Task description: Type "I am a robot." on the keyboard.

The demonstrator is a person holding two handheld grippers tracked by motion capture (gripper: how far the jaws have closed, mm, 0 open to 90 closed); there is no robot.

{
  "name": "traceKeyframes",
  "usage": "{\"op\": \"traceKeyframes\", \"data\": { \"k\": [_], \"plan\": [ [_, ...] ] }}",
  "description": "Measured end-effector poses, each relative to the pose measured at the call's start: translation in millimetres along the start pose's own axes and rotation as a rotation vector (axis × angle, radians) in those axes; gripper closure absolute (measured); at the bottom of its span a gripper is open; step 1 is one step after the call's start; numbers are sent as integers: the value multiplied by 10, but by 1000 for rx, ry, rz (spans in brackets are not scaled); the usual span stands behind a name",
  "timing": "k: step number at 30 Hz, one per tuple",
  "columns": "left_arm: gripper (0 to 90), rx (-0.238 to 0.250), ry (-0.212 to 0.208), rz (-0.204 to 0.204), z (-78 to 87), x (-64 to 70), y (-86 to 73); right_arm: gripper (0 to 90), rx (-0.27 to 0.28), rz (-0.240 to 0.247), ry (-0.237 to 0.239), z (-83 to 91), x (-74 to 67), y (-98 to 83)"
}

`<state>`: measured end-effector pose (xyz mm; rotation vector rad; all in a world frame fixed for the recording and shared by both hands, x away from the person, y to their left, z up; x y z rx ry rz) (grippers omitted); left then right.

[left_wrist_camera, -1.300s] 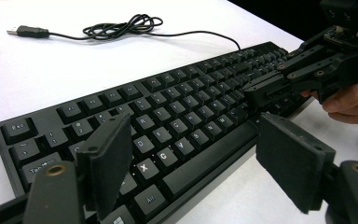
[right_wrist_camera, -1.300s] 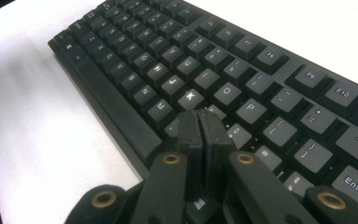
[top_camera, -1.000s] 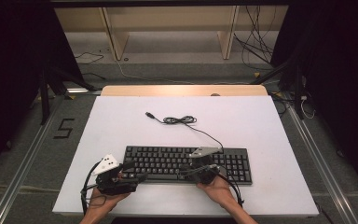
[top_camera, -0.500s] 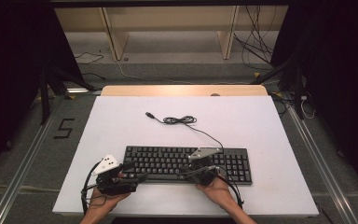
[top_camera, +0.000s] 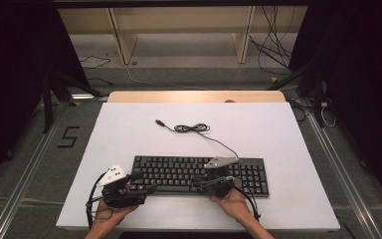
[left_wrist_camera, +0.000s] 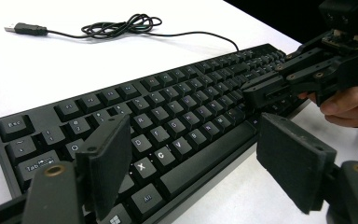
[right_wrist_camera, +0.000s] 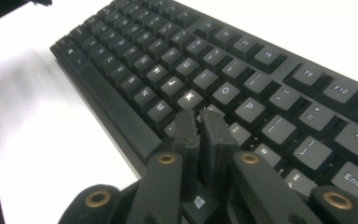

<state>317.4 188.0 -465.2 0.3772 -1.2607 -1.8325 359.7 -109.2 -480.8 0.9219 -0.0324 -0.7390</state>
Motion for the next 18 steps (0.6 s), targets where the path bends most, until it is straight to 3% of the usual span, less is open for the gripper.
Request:
{"op": "traceKeyframes", "data": {
  "k": [7, 18],
  "plan": [
    [260, 0, -1, 0, 0, 0, 2, 800, 36, -16, 11, 94, 14, 11],
    [259, 1, -4, -1, 1, 1, 3, 625, 82, -17, 28, 251, 49, 15]
  ]
}}
Point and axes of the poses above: each handheld gripper's, and its own axes: z roughly backward along the jaws, y roughly out of its top, x roughly to its right, the point moved 1 cm from there along -z, roughly forward along the jaws, and after that the axes turned 6 degrees about y, right-handed, at the moved point
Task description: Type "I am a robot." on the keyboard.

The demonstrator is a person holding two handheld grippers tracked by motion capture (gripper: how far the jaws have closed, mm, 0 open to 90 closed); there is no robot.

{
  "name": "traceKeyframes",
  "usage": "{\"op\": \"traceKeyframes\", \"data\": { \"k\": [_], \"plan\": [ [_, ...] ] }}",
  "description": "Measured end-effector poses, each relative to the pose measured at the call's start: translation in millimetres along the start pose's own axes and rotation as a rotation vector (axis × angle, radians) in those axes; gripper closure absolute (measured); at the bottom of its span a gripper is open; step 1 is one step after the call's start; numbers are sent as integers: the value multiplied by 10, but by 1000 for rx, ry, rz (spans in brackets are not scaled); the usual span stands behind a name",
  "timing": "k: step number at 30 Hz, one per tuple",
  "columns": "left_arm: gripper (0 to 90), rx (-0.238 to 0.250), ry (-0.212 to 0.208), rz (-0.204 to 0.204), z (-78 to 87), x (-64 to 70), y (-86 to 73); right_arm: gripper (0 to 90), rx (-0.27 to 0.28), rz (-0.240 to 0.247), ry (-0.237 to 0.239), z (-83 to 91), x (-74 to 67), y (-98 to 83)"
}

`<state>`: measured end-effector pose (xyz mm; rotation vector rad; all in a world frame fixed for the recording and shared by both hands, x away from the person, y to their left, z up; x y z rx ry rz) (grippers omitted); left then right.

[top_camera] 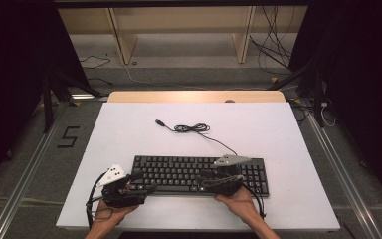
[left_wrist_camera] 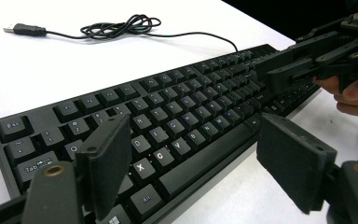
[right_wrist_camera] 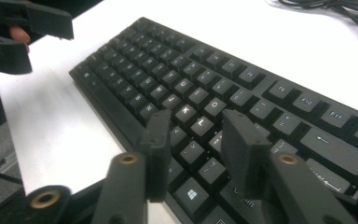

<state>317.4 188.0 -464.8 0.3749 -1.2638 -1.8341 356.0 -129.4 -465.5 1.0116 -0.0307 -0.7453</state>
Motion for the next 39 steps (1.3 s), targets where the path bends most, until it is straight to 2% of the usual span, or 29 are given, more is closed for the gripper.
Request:
{"op": "traceKeyframes", "data": {
  "k": [4, 19, 39],
  "plan": [
    [258, 1, 0, 0, 2, -1, 1, 577, 13, -13, 4, 55, 7, 8],
    [256, -2, -3, -2, 2, -2, 3, 450, 31, 7, 3, 172, -16, 3],
    [251, -15, -17, -11, -2, 6, 4, 368, 86, 15, -8, 449, -8, -117]
  ]
}}
Point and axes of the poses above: each handheld gripper's, and its own axes: z roughly backward along the jaws, y roughly out of its top, x roughly to its right, the point moved 1 cm from there along -z, roughly forward along the jaws, and after that the axes turned 6 degrees about y, right-handed, at the moved point
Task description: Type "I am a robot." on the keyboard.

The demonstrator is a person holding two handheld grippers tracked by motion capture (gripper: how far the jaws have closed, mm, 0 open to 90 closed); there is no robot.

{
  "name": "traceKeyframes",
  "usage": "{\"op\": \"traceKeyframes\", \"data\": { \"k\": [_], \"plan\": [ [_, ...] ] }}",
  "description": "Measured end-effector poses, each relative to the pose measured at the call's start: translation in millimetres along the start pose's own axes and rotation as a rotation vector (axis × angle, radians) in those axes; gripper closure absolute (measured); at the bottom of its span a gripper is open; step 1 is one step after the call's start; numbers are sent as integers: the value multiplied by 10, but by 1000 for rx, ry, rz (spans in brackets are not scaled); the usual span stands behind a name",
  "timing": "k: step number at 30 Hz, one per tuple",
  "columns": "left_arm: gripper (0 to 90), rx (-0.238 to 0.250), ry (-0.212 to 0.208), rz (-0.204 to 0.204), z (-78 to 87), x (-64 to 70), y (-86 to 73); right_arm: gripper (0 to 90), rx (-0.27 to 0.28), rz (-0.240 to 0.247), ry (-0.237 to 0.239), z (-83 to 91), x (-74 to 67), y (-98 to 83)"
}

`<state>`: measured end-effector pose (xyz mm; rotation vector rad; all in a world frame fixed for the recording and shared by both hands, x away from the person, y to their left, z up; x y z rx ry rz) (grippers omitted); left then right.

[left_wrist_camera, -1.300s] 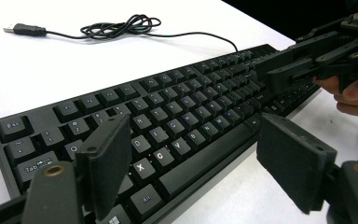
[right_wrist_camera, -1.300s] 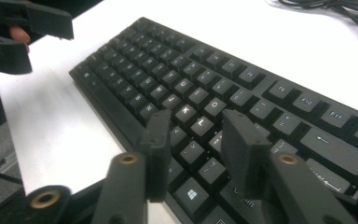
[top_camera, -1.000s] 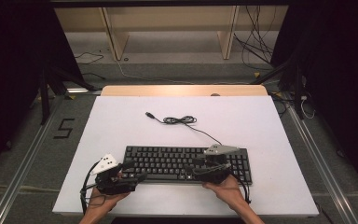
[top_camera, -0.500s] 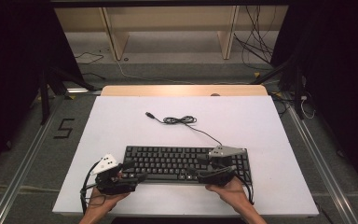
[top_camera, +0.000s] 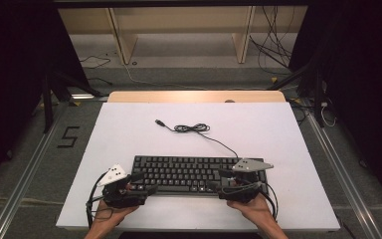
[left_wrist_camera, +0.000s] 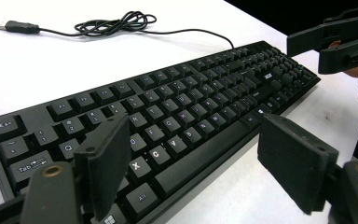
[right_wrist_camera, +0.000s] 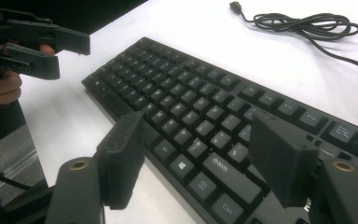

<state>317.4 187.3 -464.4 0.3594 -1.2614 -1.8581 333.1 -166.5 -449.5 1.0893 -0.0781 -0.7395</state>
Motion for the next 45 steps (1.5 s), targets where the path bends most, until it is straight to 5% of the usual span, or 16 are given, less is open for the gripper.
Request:
{"op": "traceKeyframes", "data": {
  "k": [31, 45],
  "plan": [
    [249, 3, -16, 5, 15, 30, 7, 318, 71, 4, -81, 491, 112, -315],
    [249, 12, -18, 3, 18, 27, 11, 315, 80, 6, -79, 498, 101, -306]
  ]
}}
Point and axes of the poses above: each handheld gripper's, and its own axes: z roughly backward along the jaws, y roughly out of its top, x roughly to its right, the point moved 1 cm from there along -z, roughly forward along the jaws, and after that the axes turned 6 degrees about y, right-handed, at the moved point
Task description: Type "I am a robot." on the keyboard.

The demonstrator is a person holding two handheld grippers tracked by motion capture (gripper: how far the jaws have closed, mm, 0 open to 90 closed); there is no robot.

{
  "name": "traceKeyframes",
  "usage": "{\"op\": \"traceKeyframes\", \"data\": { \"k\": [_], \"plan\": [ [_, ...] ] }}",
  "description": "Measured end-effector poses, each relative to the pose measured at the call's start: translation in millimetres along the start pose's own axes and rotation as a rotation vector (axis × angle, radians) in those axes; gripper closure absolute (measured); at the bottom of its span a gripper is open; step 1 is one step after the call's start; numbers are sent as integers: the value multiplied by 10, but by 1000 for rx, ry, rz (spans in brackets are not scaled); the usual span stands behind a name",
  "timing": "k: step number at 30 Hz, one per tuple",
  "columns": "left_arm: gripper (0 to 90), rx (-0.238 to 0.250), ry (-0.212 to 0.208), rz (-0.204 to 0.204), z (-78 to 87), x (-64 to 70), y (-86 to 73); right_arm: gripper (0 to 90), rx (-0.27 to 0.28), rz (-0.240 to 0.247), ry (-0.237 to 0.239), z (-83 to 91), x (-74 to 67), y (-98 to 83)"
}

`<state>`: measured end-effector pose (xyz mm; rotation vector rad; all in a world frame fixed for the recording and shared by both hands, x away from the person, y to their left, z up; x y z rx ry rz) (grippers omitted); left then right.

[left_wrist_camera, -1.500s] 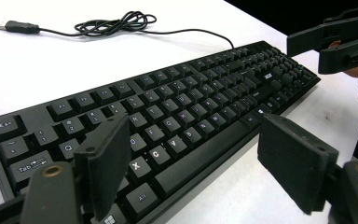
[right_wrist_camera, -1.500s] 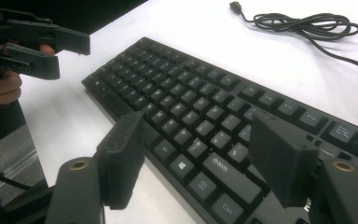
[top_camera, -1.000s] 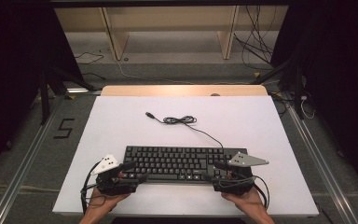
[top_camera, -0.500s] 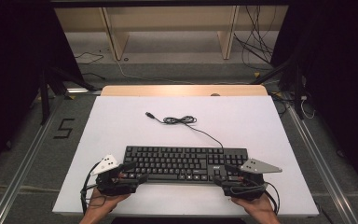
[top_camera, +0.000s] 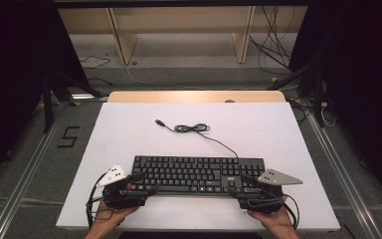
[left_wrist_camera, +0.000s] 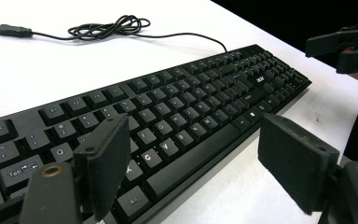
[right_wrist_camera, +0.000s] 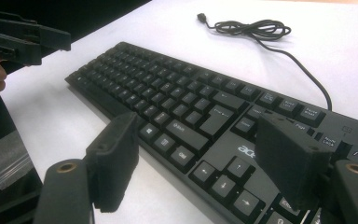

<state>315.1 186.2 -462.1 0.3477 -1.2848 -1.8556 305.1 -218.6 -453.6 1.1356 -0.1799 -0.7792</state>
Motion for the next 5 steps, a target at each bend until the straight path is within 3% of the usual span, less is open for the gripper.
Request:
{"op": "traceKeyframes", "data": {
  "k": [5],
  "plan": [
    [249, 2, 1, -1, -1, -2, 0, 315, 3, 5, 1, -3, -4, 5]
  ]
}}
Point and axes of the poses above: each handheld gripper's, and its own axes: z roughly backward along the jaws, y roughly out of its top, x roughly to its right, the point moved 1 cm from there along -z, roughly forward along the jaws, and after that the axes turned 6 degrees about y, right-handed, at the moved point
